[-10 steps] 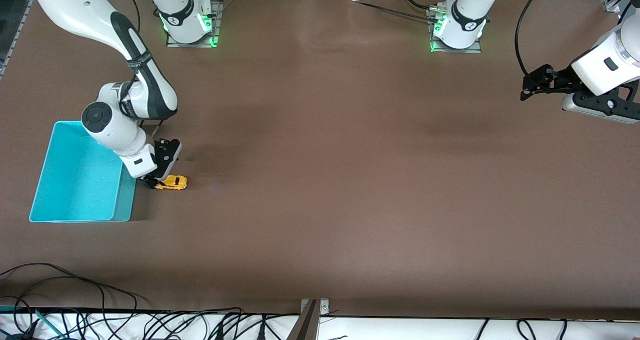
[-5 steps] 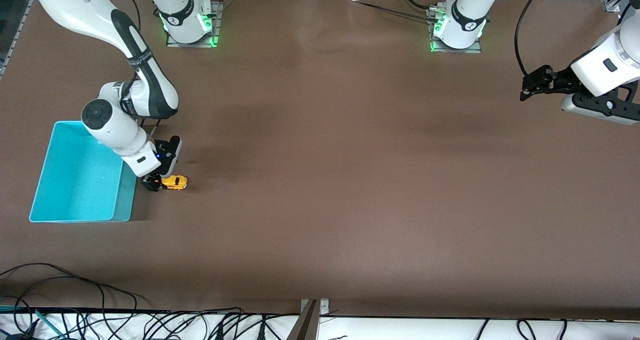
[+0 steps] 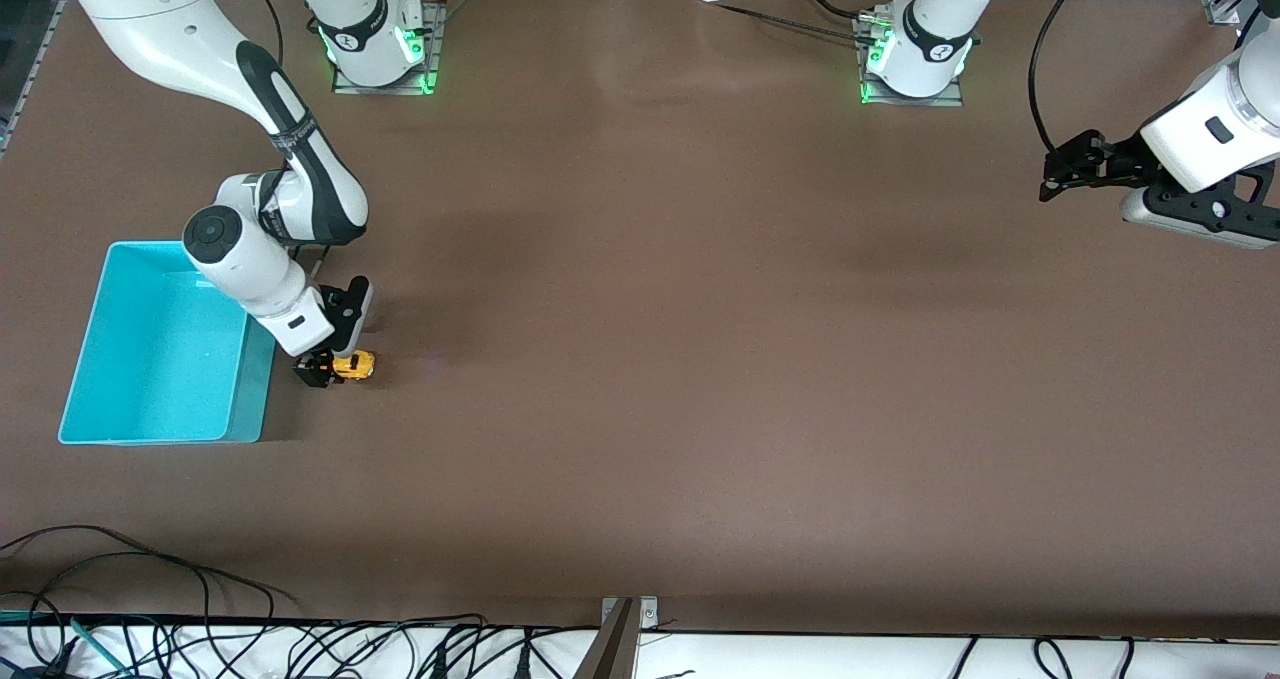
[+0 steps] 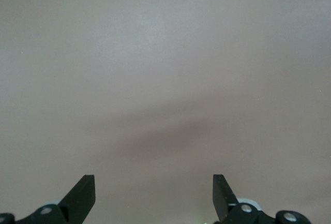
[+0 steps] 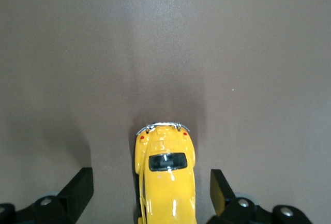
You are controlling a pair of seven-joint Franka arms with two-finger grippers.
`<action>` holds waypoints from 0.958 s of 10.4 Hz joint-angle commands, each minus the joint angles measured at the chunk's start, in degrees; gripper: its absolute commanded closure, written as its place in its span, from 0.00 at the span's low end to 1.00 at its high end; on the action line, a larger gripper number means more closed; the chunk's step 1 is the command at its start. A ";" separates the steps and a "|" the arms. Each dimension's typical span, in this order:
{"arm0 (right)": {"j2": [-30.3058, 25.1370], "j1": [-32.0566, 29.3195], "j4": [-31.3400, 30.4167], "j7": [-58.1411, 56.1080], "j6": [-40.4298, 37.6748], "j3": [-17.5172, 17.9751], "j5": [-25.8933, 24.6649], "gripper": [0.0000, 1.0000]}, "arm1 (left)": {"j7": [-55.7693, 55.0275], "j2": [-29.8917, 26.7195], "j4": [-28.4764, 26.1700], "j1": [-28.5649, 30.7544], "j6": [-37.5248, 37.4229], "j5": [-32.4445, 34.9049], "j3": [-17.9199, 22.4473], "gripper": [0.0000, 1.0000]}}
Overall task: Wind up and store yellow beetle car
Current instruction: 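Close the right gripper on the yellow car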
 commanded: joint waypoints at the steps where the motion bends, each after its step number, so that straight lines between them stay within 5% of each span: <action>1: 0.66 -1.01 0.08 0.08 1.01 0.48 -0.16 0.46 | -0.59 0.18 1.13 0.27 -1.14 0.61 -0.49 0.00; 2: 0.49 -1.01 0.08 0.08 0.83 0.48 -0.25 0.78 | -0.59 0.18 1.13 0.27 -1.14 0.61 -0.49 0.00; 3: 0.23 -1.01 0.00 0.17 0.65 0.48 -0.16 0.95 | -0.59 0.18 1.13 0.27 -1.14 0.61 -0.49 0.00; 5: -2.13 -1.01 -0.53 0.26 -1.61 0.48 -0.16 1.00 | -0.51 0.18 1.13 0.27 -1.14 0.61 -0.49 0.00; 10: -16.54 -1.01 -0.53 -1.40 -25.33 0.48 -0.34 1.00 | -0.51 0.18 1.13 0.27 -1.14 0.61 -0.58 0.00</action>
